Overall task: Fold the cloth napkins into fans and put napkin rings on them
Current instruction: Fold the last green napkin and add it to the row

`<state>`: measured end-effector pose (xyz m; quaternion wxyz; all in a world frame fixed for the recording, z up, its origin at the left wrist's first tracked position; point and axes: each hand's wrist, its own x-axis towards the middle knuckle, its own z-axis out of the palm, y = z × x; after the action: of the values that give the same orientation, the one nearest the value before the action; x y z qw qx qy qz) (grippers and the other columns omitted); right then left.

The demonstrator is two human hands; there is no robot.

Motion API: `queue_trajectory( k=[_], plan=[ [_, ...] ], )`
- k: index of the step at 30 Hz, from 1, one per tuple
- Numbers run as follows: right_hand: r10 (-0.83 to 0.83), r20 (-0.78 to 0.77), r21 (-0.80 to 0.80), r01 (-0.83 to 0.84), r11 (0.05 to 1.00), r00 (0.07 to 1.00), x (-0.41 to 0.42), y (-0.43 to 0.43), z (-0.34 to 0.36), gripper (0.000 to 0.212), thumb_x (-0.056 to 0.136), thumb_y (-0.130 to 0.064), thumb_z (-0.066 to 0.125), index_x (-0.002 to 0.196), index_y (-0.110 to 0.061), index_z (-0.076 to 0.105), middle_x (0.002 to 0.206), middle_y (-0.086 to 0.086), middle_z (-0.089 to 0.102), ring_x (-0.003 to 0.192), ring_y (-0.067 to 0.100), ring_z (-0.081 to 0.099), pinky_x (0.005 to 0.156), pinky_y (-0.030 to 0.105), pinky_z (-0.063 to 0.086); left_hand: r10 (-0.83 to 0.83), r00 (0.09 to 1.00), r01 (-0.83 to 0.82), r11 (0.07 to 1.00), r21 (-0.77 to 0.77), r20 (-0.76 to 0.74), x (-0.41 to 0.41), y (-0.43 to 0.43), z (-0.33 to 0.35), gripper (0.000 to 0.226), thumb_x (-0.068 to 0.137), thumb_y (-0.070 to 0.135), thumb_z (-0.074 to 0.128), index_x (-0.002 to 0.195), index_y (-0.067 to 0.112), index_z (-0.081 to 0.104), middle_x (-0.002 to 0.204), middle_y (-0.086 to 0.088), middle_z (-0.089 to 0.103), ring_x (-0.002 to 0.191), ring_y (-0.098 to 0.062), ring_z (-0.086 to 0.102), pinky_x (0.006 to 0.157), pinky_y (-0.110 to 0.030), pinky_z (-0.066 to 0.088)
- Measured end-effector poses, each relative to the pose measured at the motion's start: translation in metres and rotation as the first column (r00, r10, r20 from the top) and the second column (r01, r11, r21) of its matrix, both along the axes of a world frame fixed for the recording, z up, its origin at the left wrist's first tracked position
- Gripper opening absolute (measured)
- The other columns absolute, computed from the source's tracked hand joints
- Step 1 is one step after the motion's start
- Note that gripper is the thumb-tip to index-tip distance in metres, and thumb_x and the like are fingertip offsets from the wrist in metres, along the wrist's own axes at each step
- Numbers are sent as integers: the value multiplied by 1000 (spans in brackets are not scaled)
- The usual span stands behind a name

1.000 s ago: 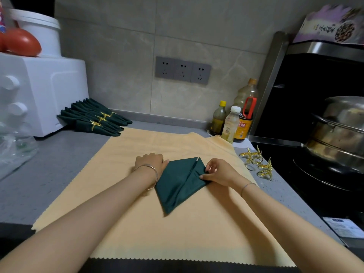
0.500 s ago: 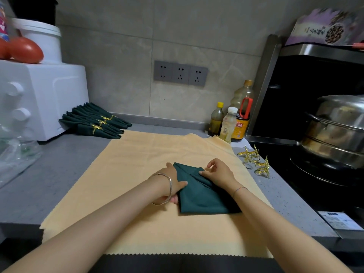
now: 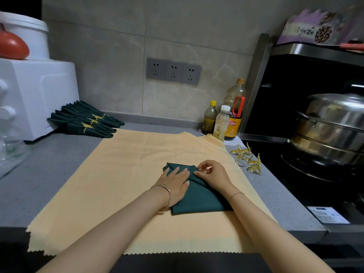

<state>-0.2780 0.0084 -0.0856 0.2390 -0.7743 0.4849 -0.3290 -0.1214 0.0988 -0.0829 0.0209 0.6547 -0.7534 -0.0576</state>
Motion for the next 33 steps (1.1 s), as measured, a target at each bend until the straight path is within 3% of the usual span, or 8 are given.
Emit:
queue_trajectory(
  k=[4, 6, 9, 18, 23, 26, 30, 33],
  plan=[
    [227, -67, 17, -226, 974, 972, -21, 17, 7, 18, 89, -13, 64, 103, -19, 73, 107, -10, 64, 94, 0, 58, 84, 13, 43, 10, 999, -10, 1000, 6, -30, 1, 1, -5, 52, 104, 32, 13, 153, 19, 0, 160, 8, -5, 147, -14, -5, 120, -35, -5],
    [296, -122, 80, -288, 954, 947, -35, 30, 6, 25, 95, -15, 54, 114, -23, 69, 117, -16, 63, 108, -6, 55, 95, 10, 39, 13, 999, -13, 1000, 10, -34, 0, 1, -6, 52, 104, 32, 13, 153, 19, -1, 160, 8, -6, 147, -14, -6, 119, -35, -5],
    [321, -167, 100, -308, 946, 932, -61, 48, 7, 30, 100, -22, 43, 123, -29, 62, 123, -23, 58, 114, -13, 49, 96, 6, 35, 13, 999, -12, 1000, 12, -42, 1, 0, -7, 52, 104, 32, 12, 153, 20, -1, 160, 8, -6, 147, -14, -6, 119, -35, -6],
    [269, -299, 6, -280, 960, 915, -104, 93, 8, 30, 97, -37, 46, 127, -42, 49, 120, -31, 54, 113, -10, 48, 95, 16, 40, -5, 997, 6, 1000, 9, -75, 3, 3, -2, 51, 104, 37, 14, 153, 29, 1, 161, 4, 1, 148, -17, 0, 120, -36, -3],
    [224, -487, -137, -328, 935, 844, -96, 91, 7, 47, 86, -67, 43, 127, -45, 46, 116, -26, 52, 108, -3, 46, 93, 17, 37, -105, 986, 99, 994, -54, -129, 13, 33, 14, 63, 94, 63, 27, 150, 42, 7, 159, 11, 10, 144, -15, 17, 117, -31, 13],
    [193, -549, -179, -340, 923, 813, -90, 90, 5, 49, 84, -71, 36, 122, -44, 50, 108, -21, 47, 99, 0, 44, 87, 16, 34, -172, 985, 171, 984, -55, -25, 23, 52, 21, 81, 76, 83, 27, 146, 42, 26, 154, 14, 23, 140, -9, 22, 114, -28, 16],
    [142, -590, -224, -330, 917, 795, -84, 90, 7, 49, 81, -71, 34, 117, -42, 51, 100, -17, 47, 93, 5, 43, 82, 13, 27, -245, 968, 248, 967, -64, 52, 35, 64, 25, 75, 83, 66, 44, 147, 31, 29, 148, 12, 35, 136, -8, 31, 110, -21, 23],
    [115, -616, -253, -334, 908, 779, -82, 90, 8, 50, 81, -71, 31, 114, -40, 52, 96, -14, 47, 90, 8, 43, 83, 16, 27, -243, 968, 248, 966, -69, 65, 37, 65, 23, 74, 79, 56, 43, 147, 30, 29, 145, 13, 40, 132, -9, 37, 108, -24, 32]
  ],
)
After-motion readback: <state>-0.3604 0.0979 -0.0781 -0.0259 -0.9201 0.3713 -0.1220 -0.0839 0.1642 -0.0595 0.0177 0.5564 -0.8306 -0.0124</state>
